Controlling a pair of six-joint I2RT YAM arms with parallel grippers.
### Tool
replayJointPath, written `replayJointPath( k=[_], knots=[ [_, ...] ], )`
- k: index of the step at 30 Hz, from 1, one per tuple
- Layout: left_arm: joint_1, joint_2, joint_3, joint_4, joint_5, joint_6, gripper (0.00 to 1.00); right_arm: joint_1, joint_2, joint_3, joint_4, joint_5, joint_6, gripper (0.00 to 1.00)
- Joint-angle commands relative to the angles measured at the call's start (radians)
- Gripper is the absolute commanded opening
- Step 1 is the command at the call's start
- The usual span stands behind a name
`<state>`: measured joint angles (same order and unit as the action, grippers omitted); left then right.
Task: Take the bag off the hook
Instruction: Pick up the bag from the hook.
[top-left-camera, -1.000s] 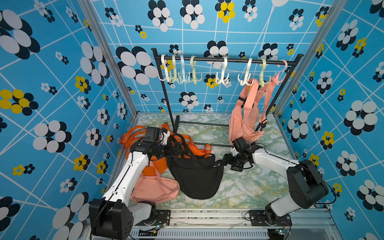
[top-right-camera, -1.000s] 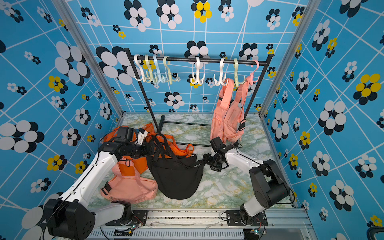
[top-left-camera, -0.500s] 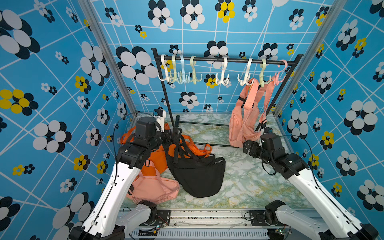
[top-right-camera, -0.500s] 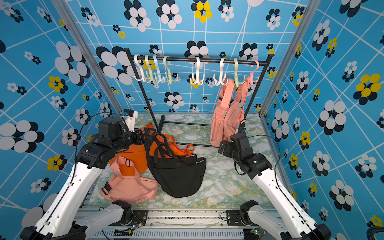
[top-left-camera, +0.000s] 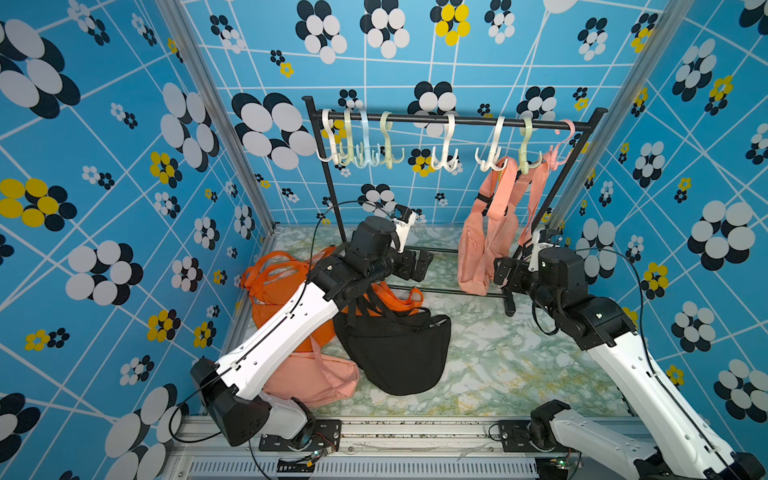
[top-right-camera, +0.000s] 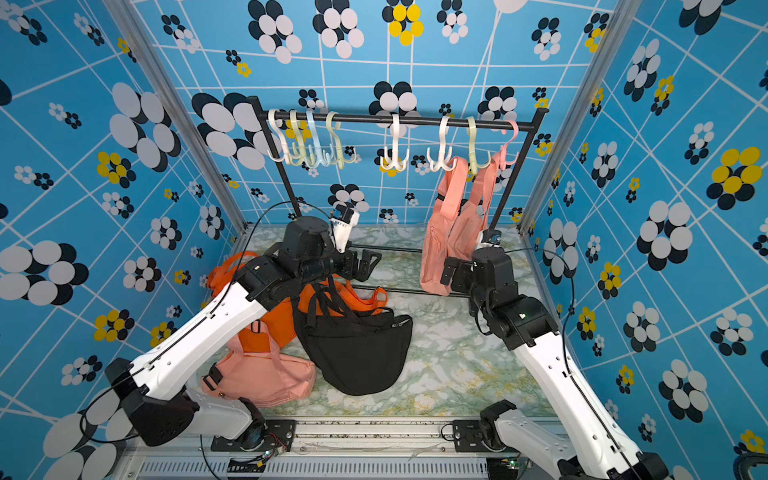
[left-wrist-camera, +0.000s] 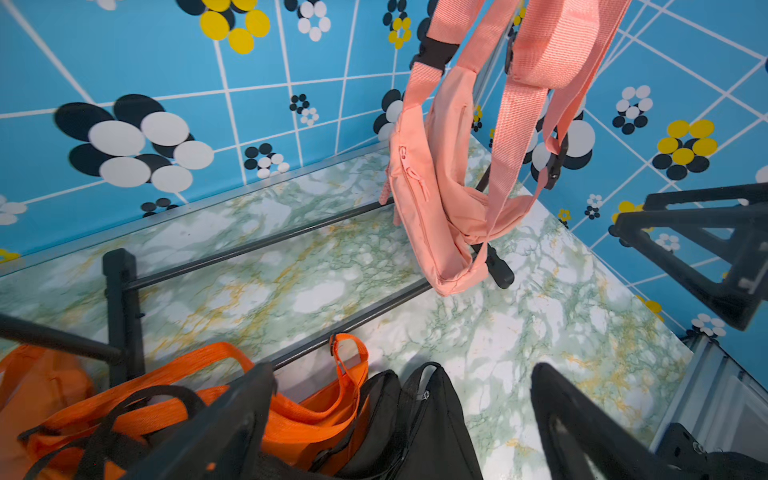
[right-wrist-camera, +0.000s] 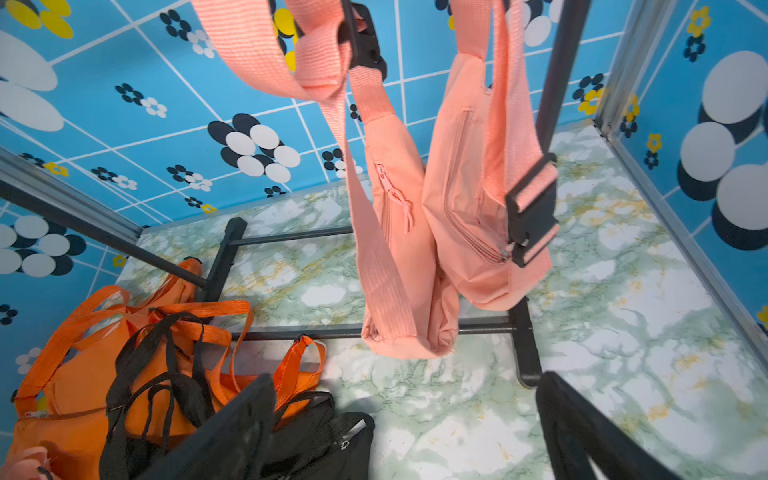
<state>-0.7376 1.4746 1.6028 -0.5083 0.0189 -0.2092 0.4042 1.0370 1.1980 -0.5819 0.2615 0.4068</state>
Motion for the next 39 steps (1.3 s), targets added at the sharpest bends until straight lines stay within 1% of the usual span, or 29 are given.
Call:
replayJointPath(
  k=[1,4,5,7,8,12,14,16,18,20,23,24,27,28,30,31,32,33,34,35,37,38,39],
  knots=[
    [-0.027,0.072,0.079,-0.004,0.02,0.026,0.99,-0.004,0.035,0.053,0.072,-0.145,-0.037,0.99],
    [-0.029,0.108,0.084,-0.061,-0.011,0.023,1.0,-0.003,0.066,0.049,0.067,-0.257,-0.047,0.98],
    [-0.028,0.111,0.076,-0.073,-0.022,0.023,1.0,-0.001,0.077,0.047,0.044,-0.272,-0.047,0.97],
    [-0.028,0.114,0.067,-0.083,-0.024,0.024,0.99,0.001,0.09,0.04,-0.004,-0.23,-0.046,0.97],
    [-0.028,0.119,0.069,-0.083,-0.015,0.024,0.99,0.001,0.084,0.03,-0.01,-0.198,-0.047,0.99],
    [-0.032,0.171,0.107,-0.026,0.067,0.016,0.99,-0.001,0.044,0.036,0.025,-0.112,-0.072,0.99],
    [-0.038,0.221,0.143,0.023,0.126,0.008,0.99,-0.004,0.04,0.064,0.024,-0.078,-0.076,0.86],
    [-0.048,0.294,0.219,0.026,0.178,0.001,0.99,-0.01,0.04,0.089,0.008,-0.047,-0.062,0.65],
    [-0.067,0.371,0.326,-0.006,0.212,0.006,0.99,-0.026,0.038,0.11,-0.023,-0.042,-0.04,0.53],
    [-0.089,0.479,0.44,-0.047,0.223,0.027,0.99,-0.039,0.023,0.118,-0.049,-0.043,-0.018,0.54],
    [-0.103,0.61,0.59,-0.092,0.244,0.036,0.99,-0.047,-0.015,0.11,-0.069,-0.035,-0.006,0.64],
    [-0.103,0.647,0.636,-0.106,0.256,0.02,0.99,-0.05,-0.027,0.108,-0.08,-0.029,-0.002,0.64],
    [-0.1,0.737,0.76,-0.137,0.306,-0.015,0.99,-0.061,-0.063,0.12,-0.126,-0.028,0.009,0.56],
    [-0.1,0.753,0.769,-0.122,0.313,-0.026,0.99,-0.063,-0.071,0.126,-0.142,-0.031,0.012,0.55],
    [-0.1,0.771,0.769,-0.088,0.315,-0.033,0.99,-0.065,-0.078,0.132,-0.167,-0.038,0.016,0.54],
    [-0.099,0.783,0.78,-0.077,0.321,-0.035,0.92,-0.064,-0.079,0.135,-0.177,-0.042,0.016,0.54],
    [-0.097,0.798,0.798,-0.078,0.336,-0.041,0.8,-0.066,-0.079,0.138,-0.184,-0.045,0.015,0.54],
    [-0.093,0.809,0.818,-0.086,0.346,-0.052,0.64,-0.067,-0.08,0.142,-0.19,-0.045,0.015,0.55],
    [-0.089,0.82,0.837,-0.098,0.357,-0.065,0.41,-0.068,-0.079,0.143,-0.195,-0.042,0.013,0.56],
    [-0.084,0.818,0.845,-0.108,0.367,-0.071,0.25,-0.068,-0.081,0.144,-0.194,-0.04,0.011,0.56],
    [-0.076,0.799,0.843,-0.135,0.364,-0.07,0.04,-0.07,-0.079,0.143,-0.182,-0.037,0.007,0.56],
    [-0.069,0.782,0.842,-0.157,0.36,-0.062,0.0,-0.071,-0.073,0.147,-0.175,-0.041,0.005,0.54],
    [-0.064,0.765,0.837,-0.178,0.355,-0.055,0.0,-0.073,-0.065,0.152,-0.171,-0.047,0.003,0.53]
  ],
)
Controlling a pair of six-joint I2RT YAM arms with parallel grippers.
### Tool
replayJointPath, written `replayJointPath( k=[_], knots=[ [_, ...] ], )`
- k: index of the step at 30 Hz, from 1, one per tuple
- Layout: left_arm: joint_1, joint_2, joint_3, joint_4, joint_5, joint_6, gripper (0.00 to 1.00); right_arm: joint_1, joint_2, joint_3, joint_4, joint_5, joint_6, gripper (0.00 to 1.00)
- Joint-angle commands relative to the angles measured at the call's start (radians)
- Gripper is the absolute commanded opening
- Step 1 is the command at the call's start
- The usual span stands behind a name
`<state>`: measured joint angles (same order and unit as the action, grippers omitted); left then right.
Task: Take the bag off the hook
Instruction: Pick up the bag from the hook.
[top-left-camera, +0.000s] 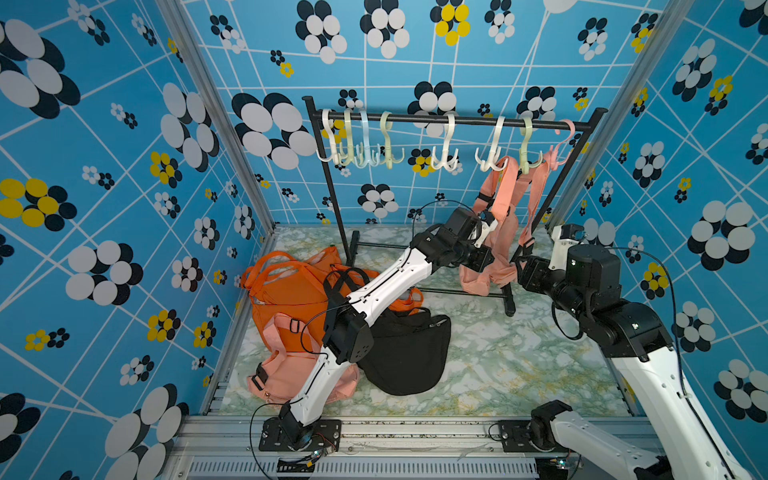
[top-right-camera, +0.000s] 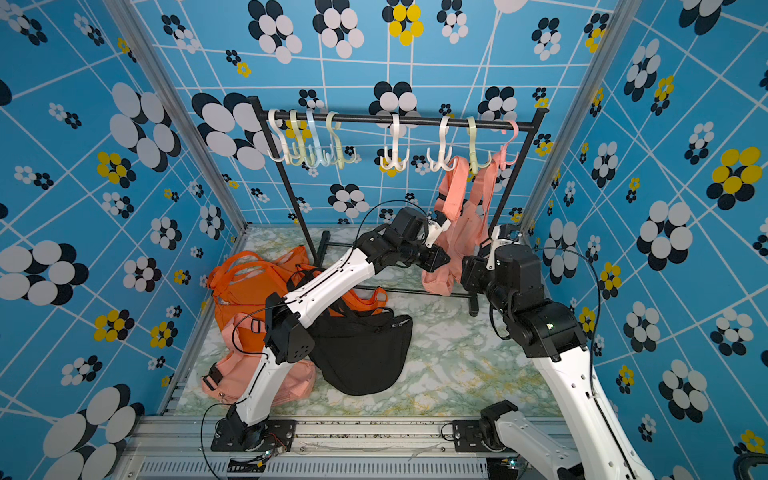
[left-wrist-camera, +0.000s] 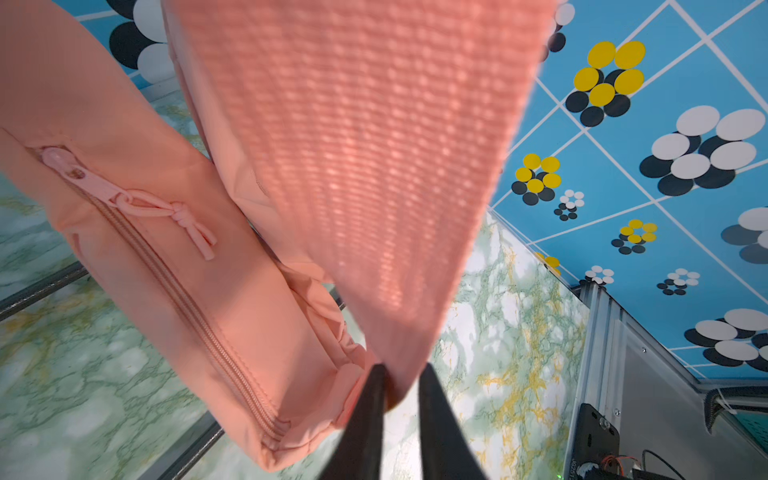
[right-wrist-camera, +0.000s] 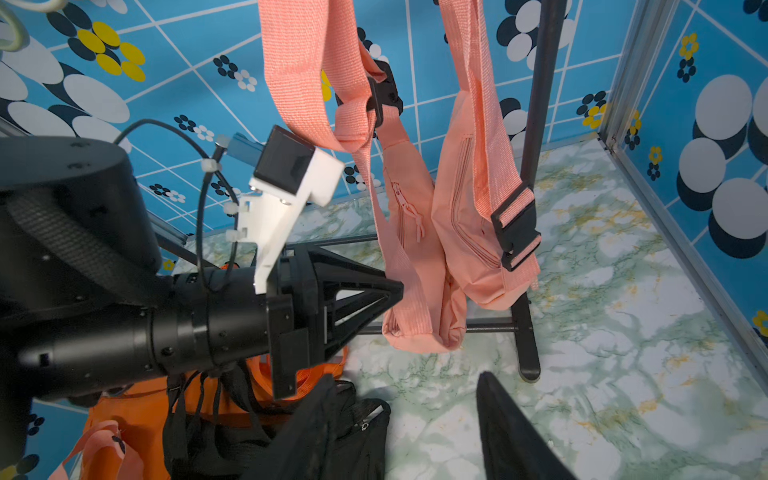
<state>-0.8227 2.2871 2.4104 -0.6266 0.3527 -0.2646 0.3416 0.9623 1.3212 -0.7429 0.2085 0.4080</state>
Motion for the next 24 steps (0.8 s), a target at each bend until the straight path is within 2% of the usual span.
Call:
replayJointPath(
  k=[1,3,4,7,9,14,18,21,24],
  knots=[
    [0.026,-0.077,0.013,-0.079,0.013,0.008,0.0,-0.01,0.026,0.039,-0.005,-0.005,-0.004,0.53],
    [0.034,-0.153,-0.054,-0.092,-0.003,0.023,0.0,-0.01,0.068,0.068,0.009,-0.049,-0.017,0.54],
    [0.034,-0.194,-0.095,-0.086,-0.011,0.028,0.0,-0.011,0.09,0.082,0.018,-0.07,-0.022,0.58],
    [0.035,-0.337,-0.255,-0.037,-0.035,0.04,0.0,-0.012,0.173,0.138,0.064,-0.165,-0.021,0.82],
    [0.035,-0.426,-0.36,0.003,-0.054,0.037,0.0,-0.012,0.239,0.18,0.107,-0.25,-0.004,0.93],
    [0.035,-0.56,-0.504,0.045,-0.058,0.008,0.0,-0.008,0.35,0.211,0.276,-0.498,0.132,0.96],
    [0.031,-0.576,-0.543,0.065,-0.008,-0.025,0.0,0.008,0.391,0.155,0.443,-0.633,0.255,0.95],
    [0.027,-0.561,-0.535,0.063,0.008,-0.035,0.0,0.018,0.379,0.112,0.461,-0.636,0.277,0.94],
    [0.027,-0.55,-0.522,0.058,0.006,-0.03,0.0,0.019,0.318,0.084,0.389,-0.566,0.228,0.95]
  ],
)
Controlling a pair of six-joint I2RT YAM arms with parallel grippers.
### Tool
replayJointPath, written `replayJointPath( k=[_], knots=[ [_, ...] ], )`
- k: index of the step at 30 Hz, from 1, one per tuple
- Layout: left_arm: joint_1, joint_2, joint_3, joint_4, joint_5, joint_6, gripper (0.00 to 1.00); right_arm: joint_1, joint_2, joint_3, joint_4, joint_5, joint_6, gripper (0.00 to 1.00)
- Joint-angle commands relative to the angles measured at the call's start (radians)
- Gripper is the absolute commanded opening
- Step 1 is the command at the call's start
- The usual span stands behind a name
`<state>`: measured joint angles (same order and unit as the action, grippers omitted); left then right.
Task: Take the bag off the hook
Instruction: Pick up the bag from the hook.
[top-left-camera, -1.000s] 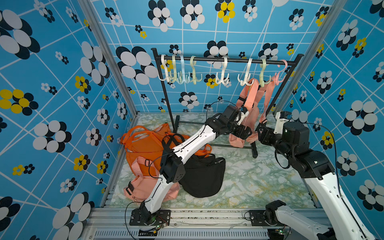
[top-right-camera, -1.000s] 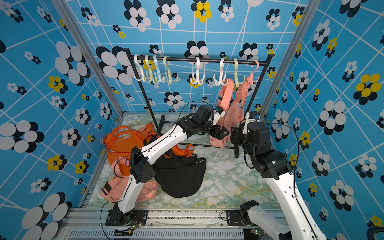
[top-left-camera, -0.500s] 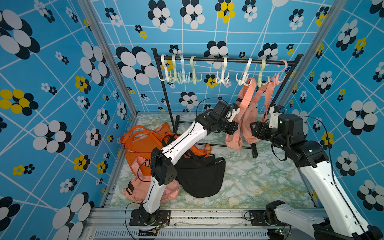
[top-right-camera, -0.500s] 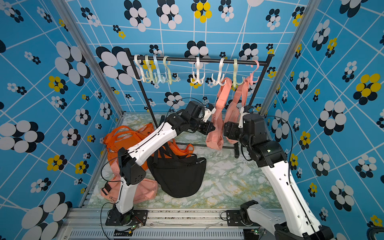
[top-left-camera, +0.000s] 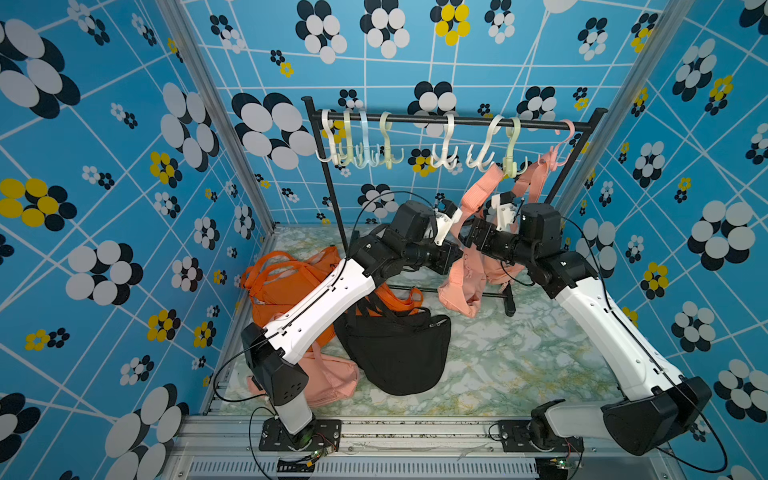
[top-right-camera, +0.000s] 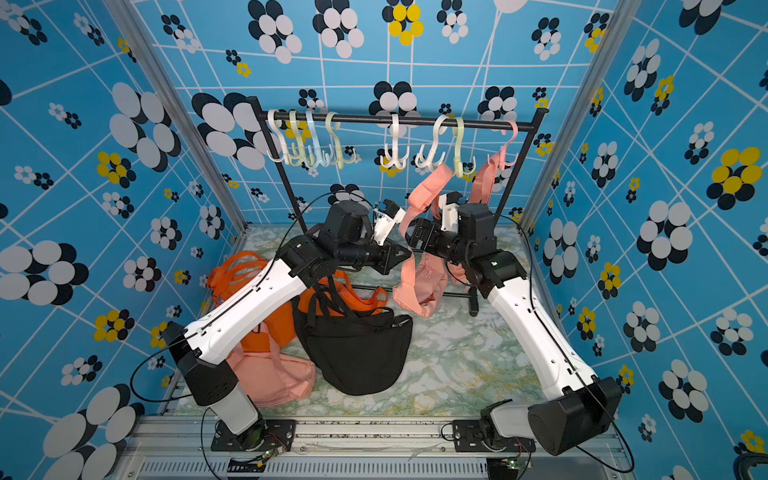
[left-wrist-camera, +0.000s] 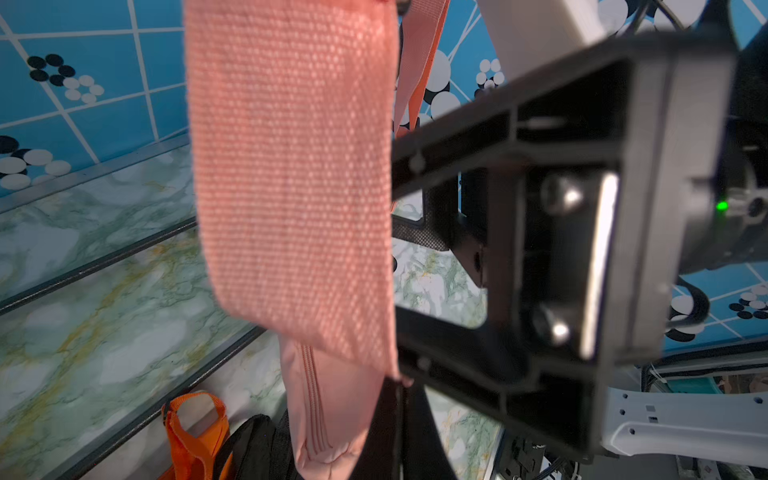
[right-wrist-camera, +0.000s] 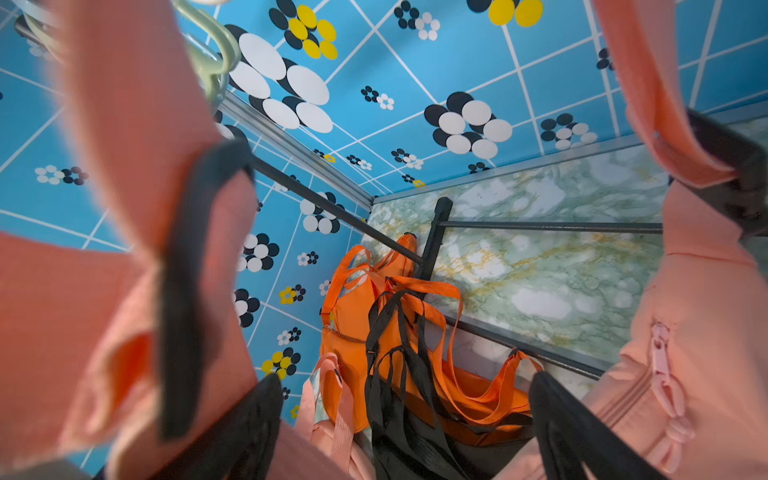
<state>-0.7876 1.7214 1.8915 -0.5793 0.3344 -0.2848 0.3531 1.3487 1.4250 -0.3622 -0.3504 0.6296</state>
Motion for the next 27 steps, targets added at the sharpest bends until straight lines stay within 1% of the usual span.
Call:
replayJointPath(
  k=[1,3,5,6,8,10,15,16,17,18,19,20,21,22,23,24,25,27],
  knots=[
    [-0.006,0.018,0.0,0.012,0.025,-0.008,0.0,0.007,-0.096,-0.028,-0.028,0.03,-0.018,0.96],
    [-0.007,0.026,0.004,0.018,0.03,-0.009,0.0,0.008,-0.177,-0.058,-0.096,0.13,-0.076,0.99],
    [-0.007,0.041,0.014,0.018,0.043,-0.014,0.0,0.007,-0.261,-0.1,-0.129,0.201,-0.11,0.99],
    [-0.007,0.048,0.022,0.018,0.053,-0.016,0.0,0.006,-0.292,-0.114,-0.141,0.211,-0.122,0.99],
    [-0.008,0.071,0.043,0.015,0.082,-0.026,0.0,0.006,-0.325,-0.121,-0.179,0.189,-0.131,0.99],
    [-0.016,0.095,0.068,0.002,0.091,-0.027,0.0,0.006,-0.318,-0.119,-0.189,0.137,-0.119,0.99],
    [-0.057,0.127,0.116,-0.033,0.088,-0.019,0.0,0.007,-0.222,-0.127,-0.085,0.033,-0.068,1.0],
    [-0.065,0.127,0.114,-0.031,0.089,-0.022,0.0,0.007,-0.198,-0.121,-0.06,0.022,-0.058,0.99],
    [-0.07,0.127,0.108,-0.025,0.091,-0.025,0.0,0.007,-0.175,-0.113,-0.044,0.021,-0.05,0.96],
    [-0.073,0.126,0.1,-0.016,0.098,-0.026,0.0,0.007,-0.159,-0.105,-0.037,0.026,-0.042,0.91],
    [-0.074,0.126,0.084,0.003,0.114,-0.028,0.0,0.007,-0.143,-0.096,-0.032,0.032,-0.036,0.83],
    [-0.074,0.115,0.063,0.023,0.134,-0.031,0.0,0.007,-0.132,-0.09,-0.028,0.036,-0.032,0.72],
    [-0.074,0.106,0.048,0.043,0.15,-0.03,0.0,0.007,-0.129,-0.085,-0.027,0.037,-0.027,0.56],
    [-0.075,0.095,0.035,0.061,0.17,-0.028,0.0,0.007,-0.128,-0.086,-0.023,0.036,-0.02,0.35],
    [-0.075,0.089,0.029,0.07,0.179,-0.022,0.0,0.007,-0.131,-0.087,-0.028,0.035,-0.02,0.18],
    [-0.075,0.086,0.03,0.07,0.183,-0.016,0.0,0.007,-0.136,-0.089,-0.036,0.039,-0.023,0.06],
    [-0.074,0.085,0.036,0.063,0.18,-0.008,0.0,0.007,-0.146,-0.09,-0.059,0.053,-0.027,0.0],
    [-0.072,0.089,0.051,0.045,0.17,0.013,0.0,0.006,-0.17,-0.091,-0.111,0.093,-0.05,0.0]
  ],
)
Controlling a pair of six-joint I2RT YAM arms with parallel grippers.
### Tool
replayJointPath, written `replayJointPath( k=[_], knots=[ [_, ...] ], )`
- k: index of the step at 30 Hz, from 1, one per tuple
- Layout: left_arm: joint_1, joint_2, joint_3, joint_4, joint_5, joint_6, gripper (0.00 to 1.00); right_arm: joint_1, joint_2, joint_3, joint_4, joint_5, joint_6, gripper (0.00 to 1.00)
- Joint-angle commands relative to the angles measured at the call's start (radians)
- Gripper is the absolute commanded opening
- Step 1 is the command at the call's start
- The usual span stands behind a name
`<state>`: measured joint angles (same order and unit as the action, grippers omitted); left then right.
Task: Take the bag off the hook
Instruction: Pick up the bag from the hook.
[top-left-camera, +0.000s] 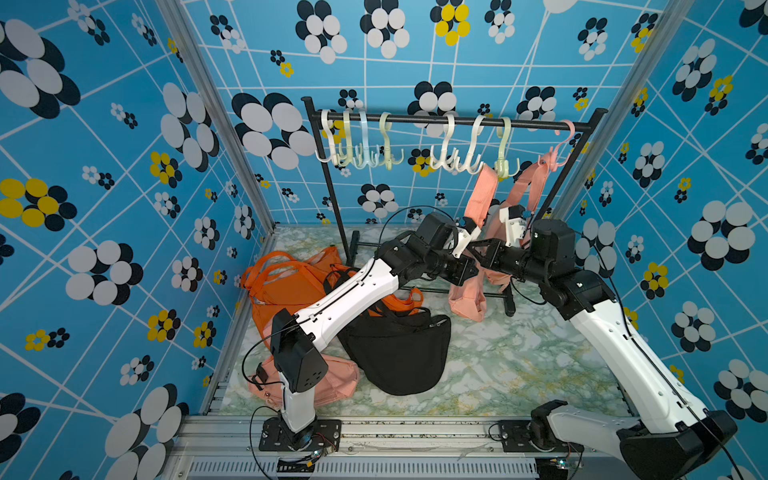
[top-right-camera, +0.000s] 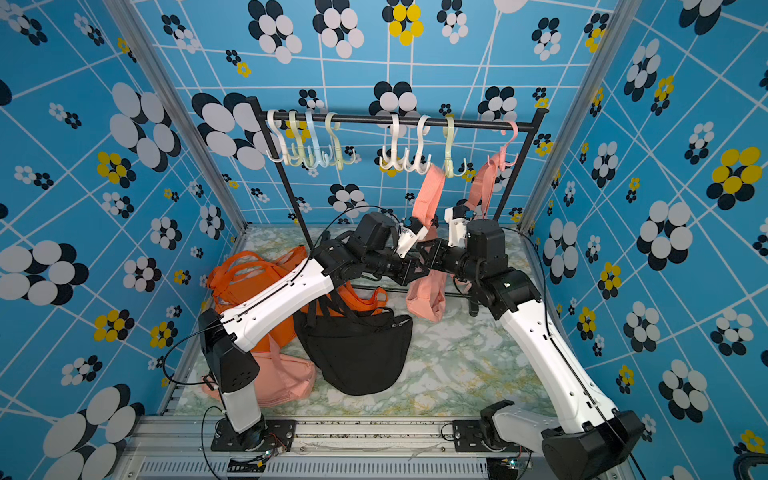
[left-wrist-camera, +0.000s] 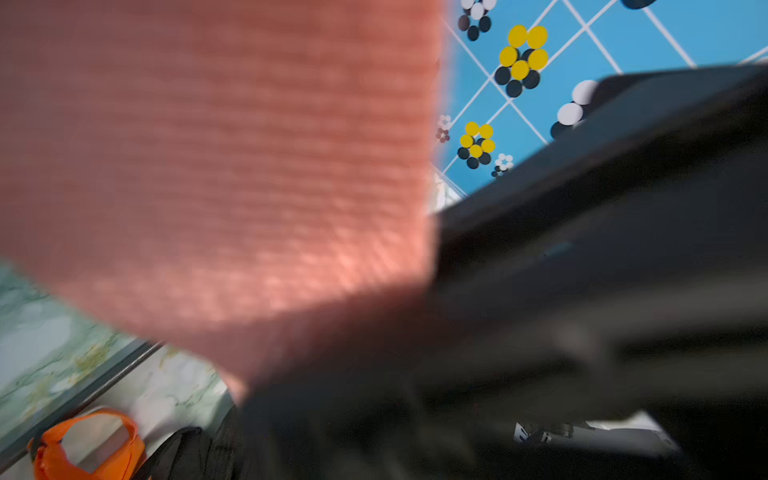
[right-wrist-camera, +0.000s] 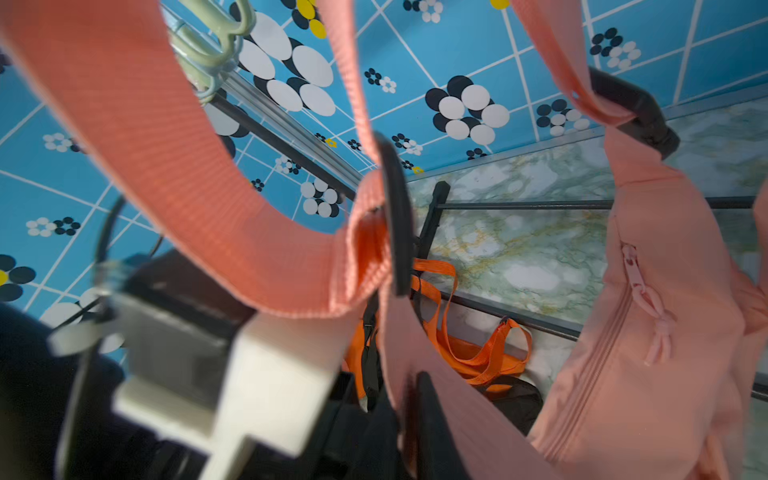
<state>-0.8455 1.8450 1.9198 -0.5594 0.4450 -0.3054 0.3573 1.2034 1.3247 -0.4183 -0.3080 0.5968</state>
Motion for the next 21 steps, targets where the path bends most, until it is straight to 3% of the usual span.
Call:
replayJointPath(
  k=[1,4,6,8,12,17,21],
  knots=[
    [-0.011,-0.033,0.028,0.02,0.056,0.041,0.0,-0.001,-0.04,0.011,-0.089,0.07,-0.033,0.0],
    [-0.003,-0.034,0.033,0.02,0.053,0.046,0.03,-0.021,-0.083,0.028,-0.192,0.106,-0.072,0.0],
    [0.01,-0.04,0.029,0.028,0.045,0.042,0.28,-0.036,-0.108,0.047,-0.252,0.131,-0.102,0.0],
    [0.028,-0.048,0.013,0.046,0.034,0.03,0.6,-0.046,-0.124,0.083,-0.33,0.158,-0.136,0.0],
    [0.072,-0.054,-0.012,0.072,-0.034,0.011,0.96,-0.058,-0.136,0.138,-0.434,0.181,-0.181,0.0],
    [0.115,0.0,0.037,0.092,-0.122,0.027,0.99,-0.073,-0.154,0.178,-0.485,0.13,-0.198,0.0],
    [0.123,0.121,0.171,0.081,-0.166,0.031,0.99,-0.083,-0.159,0.194,-0.491,0.037,-0.187,0.0]
  ],
)
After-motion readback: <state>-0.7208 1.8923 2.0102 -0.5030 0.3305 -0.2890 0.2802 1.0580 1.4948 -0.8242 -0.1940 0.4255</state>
